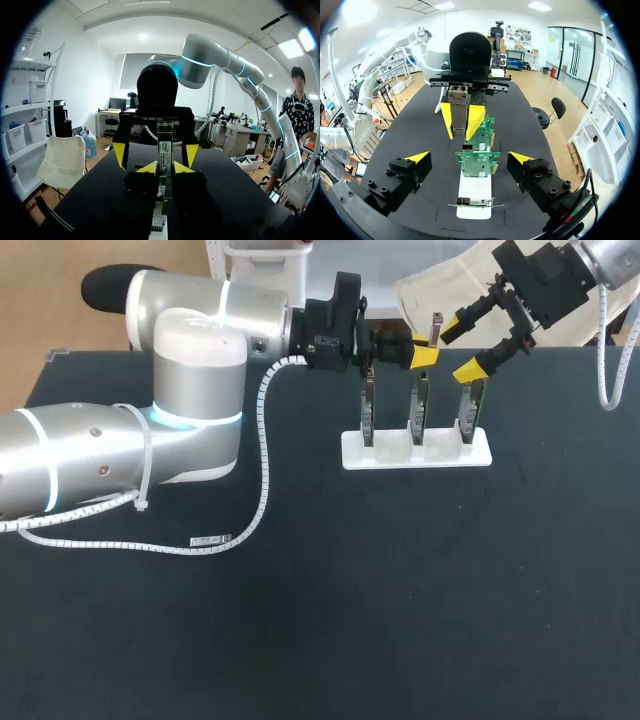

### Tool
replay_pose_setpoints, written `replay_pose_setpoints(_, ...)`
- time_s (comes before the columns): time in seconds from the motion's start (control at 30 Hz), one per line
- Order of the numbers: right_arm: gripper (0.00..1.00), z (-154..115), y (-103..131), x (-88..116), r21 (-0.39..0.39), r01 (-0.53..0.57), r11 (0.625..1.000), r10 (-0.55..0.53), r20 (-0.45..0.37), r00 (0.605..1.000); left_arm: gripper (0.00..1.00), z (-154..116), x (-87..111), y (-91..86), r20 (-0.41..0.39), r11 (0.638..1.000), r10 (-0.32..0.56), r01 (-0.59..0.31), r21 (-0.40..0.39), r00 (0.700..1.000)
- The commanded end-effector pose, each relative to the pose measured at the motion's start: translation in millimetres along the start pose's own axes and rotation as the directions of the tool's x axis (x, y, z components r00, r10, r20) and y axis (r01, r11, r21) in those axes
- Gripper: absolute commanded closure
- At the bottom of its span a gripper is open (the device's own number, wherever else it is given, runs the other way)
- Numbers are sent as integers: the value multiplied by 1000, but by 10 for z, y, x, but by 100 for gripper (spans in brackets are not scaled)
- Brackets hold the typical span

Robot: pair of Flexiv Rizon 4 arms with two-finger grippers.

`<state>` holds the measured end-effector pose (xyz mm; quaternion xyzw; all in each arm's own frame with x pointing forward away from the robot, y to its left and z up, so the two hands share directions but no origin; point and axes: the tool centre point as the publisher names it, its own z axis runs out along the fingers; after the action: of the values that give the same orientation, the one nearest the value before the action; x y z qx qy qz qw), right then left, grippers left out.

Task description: Pick up the optical module with the left hand, and insert it into the network port with the right hand.

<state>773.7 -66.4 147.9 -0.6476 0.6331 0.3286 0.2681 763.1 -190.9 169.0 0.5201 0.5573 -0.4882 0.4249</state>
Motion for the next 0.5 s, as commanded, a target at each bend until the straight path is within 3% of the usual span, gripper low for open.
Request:
replay_pose_setpoints(0.03, 0, 3, 11, 2, 3, 1, 1000, -1, 1, 1000, 100, 2, 0, -5, -1, 1000, 0, 0, -3, 1000)
replay_pose_setpoints(0.23, 0, 3, 11, 2, 3, 1, 1000, -1, 1, 1000, 100, 2, 0, -5, -1, 1000, 0, 0, -3, 1000)
replay_pose_setpoints(0.5, 0, -223, -166, 67, 51, -18, 999, 18, -2, 1000, 100, 2, 0, -5, -1, 1000, 0, 0, -3, 1000)
